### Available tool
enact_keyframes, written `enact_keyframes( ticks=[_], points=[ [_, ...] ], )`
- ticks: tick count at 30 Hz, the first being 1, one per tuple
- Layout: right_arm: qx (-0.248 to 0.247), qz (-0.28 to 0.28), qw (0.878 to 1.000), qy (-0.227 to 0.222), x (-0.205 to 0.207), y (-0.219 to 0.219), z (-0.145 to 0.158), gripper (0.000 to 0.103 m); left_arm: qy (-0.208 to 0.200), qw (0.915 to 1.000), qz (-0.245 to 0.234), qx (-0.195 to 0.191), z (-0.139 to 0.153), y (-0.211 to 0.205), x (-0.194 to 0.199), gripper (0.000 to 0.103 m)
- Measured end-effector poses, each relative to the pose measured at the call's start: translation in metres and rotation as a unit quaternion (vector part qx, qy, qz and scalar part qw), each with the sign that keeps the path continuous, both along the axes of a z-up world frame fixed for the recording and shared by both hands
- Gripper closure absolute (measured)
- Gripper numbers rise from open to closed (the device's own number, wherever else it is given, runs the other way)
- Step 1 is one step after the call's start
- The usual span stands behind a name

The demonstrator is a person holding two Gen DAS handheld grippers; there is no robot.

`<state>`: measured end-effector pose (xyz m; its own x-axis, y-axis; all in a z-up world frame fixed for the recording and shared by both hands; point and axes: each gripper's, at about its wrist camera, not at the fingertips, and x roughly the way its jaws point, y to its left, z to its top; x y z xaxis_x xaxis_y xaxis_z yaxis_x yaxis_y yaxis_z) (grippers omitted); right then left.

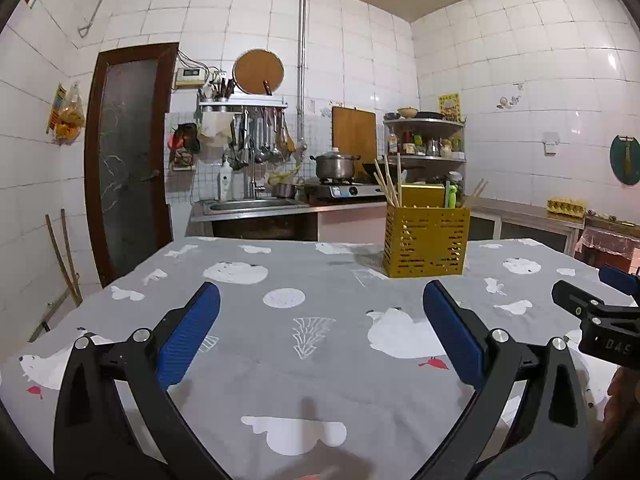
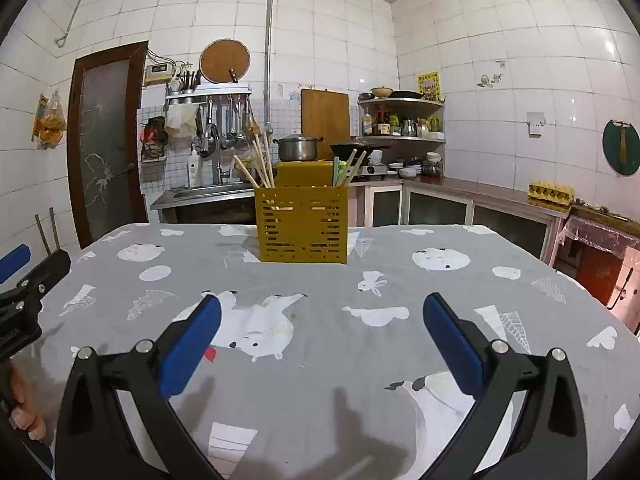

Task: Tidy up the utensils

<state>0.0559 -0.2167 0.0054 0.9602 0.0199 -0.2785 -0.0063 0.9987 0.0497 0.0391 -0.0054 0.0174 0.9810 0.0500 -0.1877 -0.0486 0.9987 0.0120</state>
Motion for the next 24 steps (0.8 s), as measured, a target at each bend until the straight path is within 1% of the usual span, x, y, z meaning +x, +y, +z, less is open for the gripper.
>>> enact_keyframes(
  ticks=[3, 10, 24],
  points=[
    [-0.003, -0.004, 1.0, -0.005, -0.003, 0.001, 0.0, 0.004, 0.009, 1.0, -0.002, 0.0, -0.001, 0.0, 0.004, 0.005],
    [-0.013, -0.004, 1.0, -0.006, -0.003, 0.003, 0.0, 0.004, -0.004, 0.9999, -0.002, -0.009, -0.001, 0.002, 0.002, 0.005],
    [0.004, -0.012, 1.0, -0.005, -0.005, -0.003, -0.002, 0.004, -0.019, 0.9998, -0.007, -0.005, 0.002, 0.0, -0.007, 0.005]
  ],
)
